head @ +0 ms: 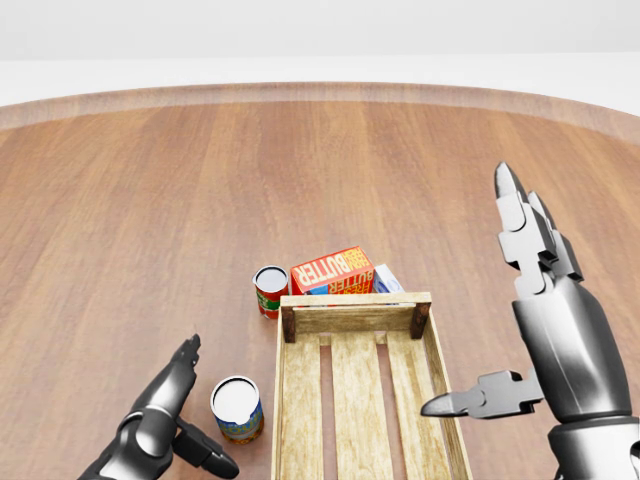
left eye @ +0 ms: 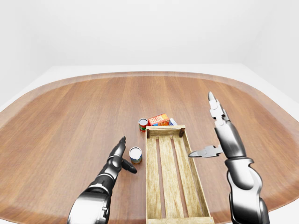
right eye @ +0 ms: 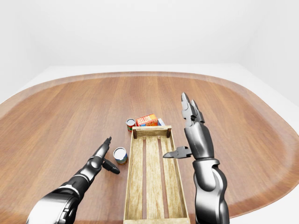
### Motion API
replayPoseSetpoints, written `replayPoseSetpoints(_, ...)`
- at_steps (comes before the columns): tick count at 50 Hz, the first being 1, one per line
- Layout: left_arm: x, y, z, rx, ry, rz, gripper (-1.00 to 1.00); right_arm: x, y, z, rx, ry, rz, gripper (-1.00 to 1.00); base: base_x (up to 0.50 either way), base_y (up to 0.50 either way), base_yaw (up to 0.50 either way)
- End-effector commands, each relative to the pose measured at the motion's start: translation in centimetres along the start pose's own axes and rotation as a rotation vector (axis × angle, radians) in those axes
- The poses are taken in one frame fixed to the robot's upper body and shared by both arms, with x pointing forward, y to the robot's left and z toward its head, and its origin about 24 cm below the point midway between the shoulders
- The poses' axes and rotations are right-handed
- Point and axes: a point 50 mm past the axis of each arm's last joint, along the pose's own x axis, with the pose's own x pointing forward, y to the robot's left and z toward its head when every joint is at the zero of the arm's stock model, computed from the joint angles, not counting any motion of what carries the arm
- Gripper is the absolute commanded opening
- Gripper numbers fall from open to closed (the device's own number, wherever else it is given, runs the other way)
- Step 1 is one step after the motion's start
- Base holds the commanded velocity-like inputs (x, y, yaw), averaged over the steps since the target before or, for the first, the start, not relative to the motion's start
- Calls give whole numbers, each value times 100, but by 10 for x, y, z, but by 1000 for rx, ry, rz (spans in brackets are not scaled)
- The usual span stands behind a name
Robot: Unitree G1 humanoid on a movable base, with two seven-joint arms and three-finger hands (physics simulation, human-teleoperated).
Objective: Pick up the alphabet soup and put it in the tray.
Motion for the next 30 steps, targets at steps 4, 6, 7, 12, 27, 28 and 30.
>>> replayPoseSetpoints(4, 0, -1, 0, 2, 0, -1, 100, -1, 0, 1, 5, -4, 7, 100, 0, 0, 0)
replayPoseSetpoints(6, 0, 0, 0, 3, 0, 1, 100, 0, 0, 1, 6, -5, 6, 100, 0, 0, 0)
replayPoseSetpoints(7, 0, 0, 0, 3, 0, 1, 100, 0, 0, 1, 6, -5, 6, 100, 0, 0, 0)
replayPoseSetpoints(12, 0, -1, 0, -6, 3, -9, 100, 0, 1, 0, 7, -2, 10, 100, 0, 0, 0)
replayPoseSetpoints(27, -1, -5, -2, -106, 18, -62, 100, -1, 3, 1, 7, -3, 17, 100, 0, 0, 0)
replayPoseSetpoints(28, 0, -3, -2, -79, 14, -39, 100, -1, 3, 1, 8, -4, 17, 100, 0, 0, 0)
replayPoseSetpoints(30, 0, -4, -2, -84, 16, -45, 100, -1, 3, 1, 8, -3, 16, 100, 0, 0, 0)
